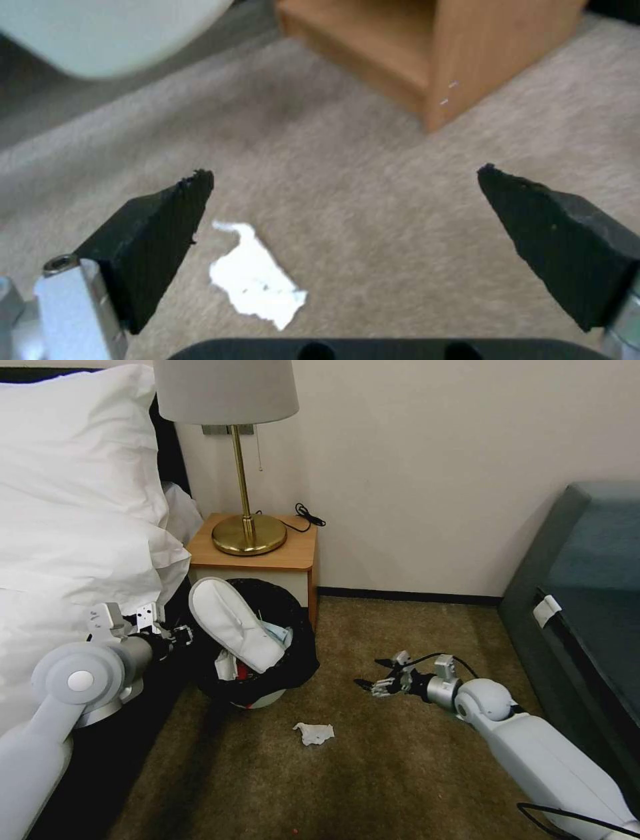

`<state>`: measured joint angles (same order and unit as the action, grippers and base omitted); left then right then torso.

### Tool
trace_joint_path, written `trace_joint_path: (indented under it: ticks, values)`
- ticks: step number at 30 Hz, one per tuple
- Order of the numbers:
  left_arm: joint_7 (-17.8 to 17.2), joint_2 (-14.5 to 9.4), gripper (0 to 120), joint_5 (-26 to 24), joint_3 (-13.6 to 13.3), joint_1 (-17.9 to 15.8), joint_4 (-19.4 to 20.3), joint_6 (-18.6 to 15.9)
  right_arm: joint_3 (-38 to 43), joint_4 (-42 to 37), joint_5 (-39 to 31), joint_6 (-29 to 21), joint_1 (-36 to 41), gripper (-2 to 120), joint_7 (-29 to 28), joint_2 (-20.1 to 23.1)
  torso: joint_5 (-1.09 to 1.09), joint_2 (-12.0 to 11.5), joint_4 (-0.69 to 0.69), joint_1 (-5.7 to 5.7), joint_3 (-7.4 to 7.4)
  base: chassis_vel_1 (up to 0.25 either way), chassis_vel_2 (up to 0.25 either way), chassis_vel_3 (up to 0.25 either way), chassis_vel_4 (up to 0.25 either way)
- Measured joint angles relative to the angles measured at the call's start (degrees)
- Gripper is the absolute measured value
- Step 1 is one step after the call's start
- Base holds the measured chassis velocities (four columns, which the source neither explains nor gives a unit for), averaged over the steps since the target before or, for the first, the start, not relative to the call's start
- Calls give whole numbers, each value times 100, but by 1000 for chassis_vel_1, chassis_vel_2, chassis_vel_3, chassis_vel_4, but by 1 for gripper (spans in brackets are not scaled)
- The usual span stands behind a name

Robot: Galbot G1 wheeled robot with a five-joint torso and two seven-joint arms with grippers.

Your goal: Pick up the trash bin, then pick up the garbage on the floor and place it into the trash bin.

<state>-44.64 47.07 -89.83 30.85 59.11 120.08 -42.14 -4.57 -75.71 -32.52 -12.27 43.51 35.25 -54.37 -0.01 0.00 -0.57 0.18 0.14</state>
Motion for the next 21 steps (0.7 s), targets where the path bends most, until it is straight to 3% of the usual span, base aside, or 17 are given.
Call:
trace_joint_path:
  ticks: [12, 21]
  values:
    - [-42, 154, 3, 111, 10, 69, 108, 0, -693, 1029, 457, 238, -653, 100, 725, -442, 0, 0, 1, 0, 0, 0, 0, 0, 0]
    - [-47, 152, 3, 120, 9, 97, 180, 0, -1025, 2055, 939, 453, -1026, 100, 976, -1358, 0, 0, 1, 0, -1, 0, 0, 0, 0]
